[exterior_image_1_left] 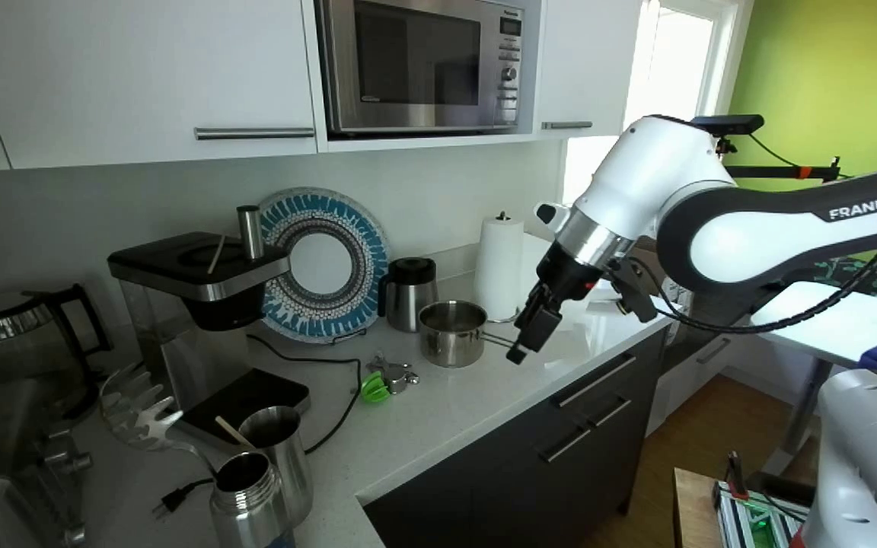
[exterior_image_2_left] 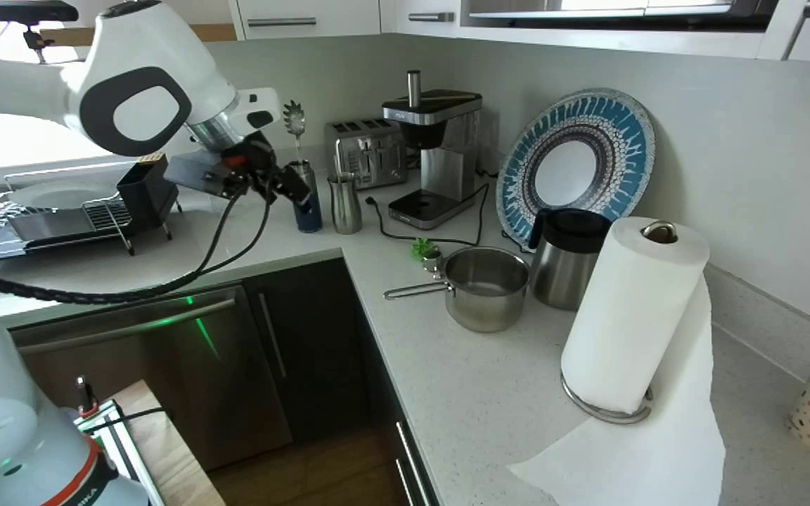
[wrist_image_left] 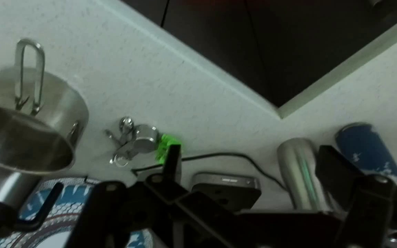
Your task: Put the silver measuring cup in the pot
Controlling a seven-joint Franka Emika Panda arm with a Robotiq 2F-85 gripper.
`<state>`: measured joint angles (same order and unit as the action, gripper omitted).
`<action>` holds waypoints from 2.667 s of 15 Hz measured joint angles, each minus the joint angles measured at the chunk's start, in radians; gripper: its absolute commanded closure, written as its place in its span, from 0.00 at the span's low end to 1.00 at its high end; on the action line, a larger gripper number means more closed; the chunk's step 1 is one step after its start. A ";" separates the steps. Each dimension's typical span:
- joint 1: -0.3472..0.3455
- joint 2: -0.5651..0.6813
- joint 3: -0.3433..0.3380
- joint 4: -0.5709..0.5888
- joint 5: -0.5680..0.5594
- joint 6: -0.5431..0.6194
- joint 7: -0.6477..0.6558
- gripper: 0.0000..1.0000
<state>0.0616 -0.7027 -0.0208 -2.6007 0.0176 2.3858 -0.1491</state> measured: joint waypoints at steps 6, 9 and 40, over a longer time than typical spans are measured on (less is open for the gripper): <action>-0.009 0.189 -0.129 0.097 0.023 0.176 -0.071 0.00; -0.009 0.191 -0.121 0.102 0.023 0.176 -0.071 0.00; -0.095 0.778 -0.182 0.496 0.038 0.064 -0.800 0.00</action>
<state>-0.0335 0.0756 -0.2027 -2.1048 0.0560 2.4500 -0.9487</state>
